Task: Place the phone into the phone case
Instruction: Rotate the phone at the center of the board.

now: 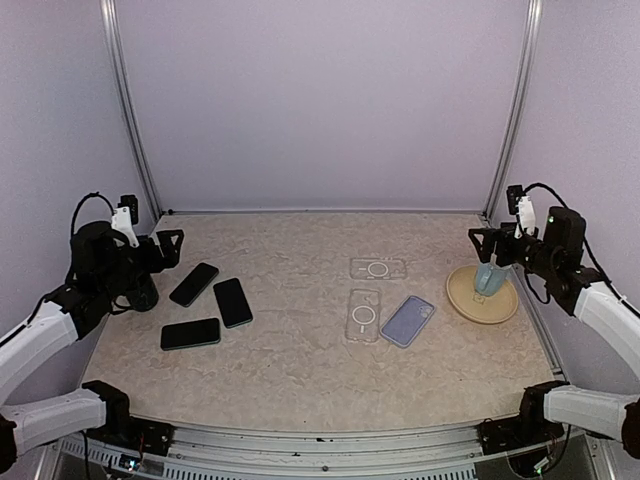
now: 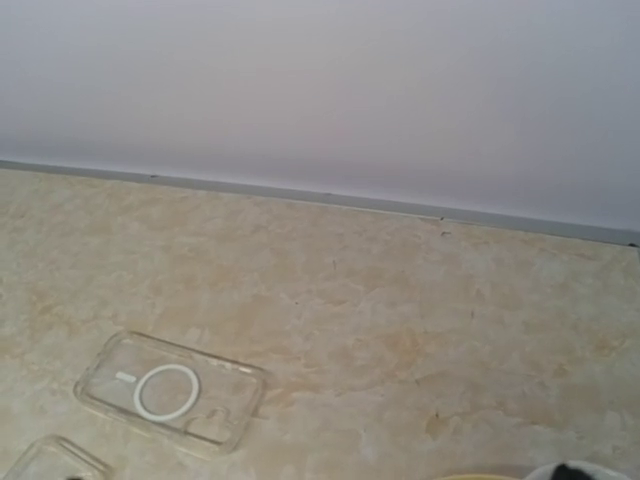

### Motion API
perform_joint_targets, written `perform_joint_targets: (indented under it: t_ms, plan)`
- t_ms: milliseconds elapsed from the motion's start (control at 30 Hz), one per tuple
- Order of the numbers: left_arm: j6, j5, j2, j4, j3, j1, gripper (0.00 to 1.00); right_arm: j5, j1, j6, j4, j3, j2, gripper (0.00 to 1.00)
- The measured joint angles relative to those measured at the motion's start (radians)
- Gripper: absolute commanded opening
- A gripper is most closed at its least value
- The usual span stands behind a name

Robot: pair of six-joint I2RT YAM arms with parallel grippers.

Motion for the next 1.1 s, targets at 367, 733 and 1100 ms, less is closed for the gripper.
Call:
perform_joint_targets:
  t_ms: [367, 733, 1100]
  plan:
    - [-0.016, 0.014, 0.002, -0.041, 0.06, 0.004, 0.99, -0.007, 0.002, 0.146, 0.016, 0.04, -0.053, 1.0]
    - [-0.157, 0.022, 0.048, -0.1, 0.092, -0.006, 0.99, -0.162, 0.003, 0.286, 0.148, -0.001, -0.085, 1.0]
    - [-0.254, -0.062, 0.085, -0.128, 0.092, -0.123, 0.99, -0.183, 0.048, 0.256, 0.077, 0.048, -0.026, 1.0]
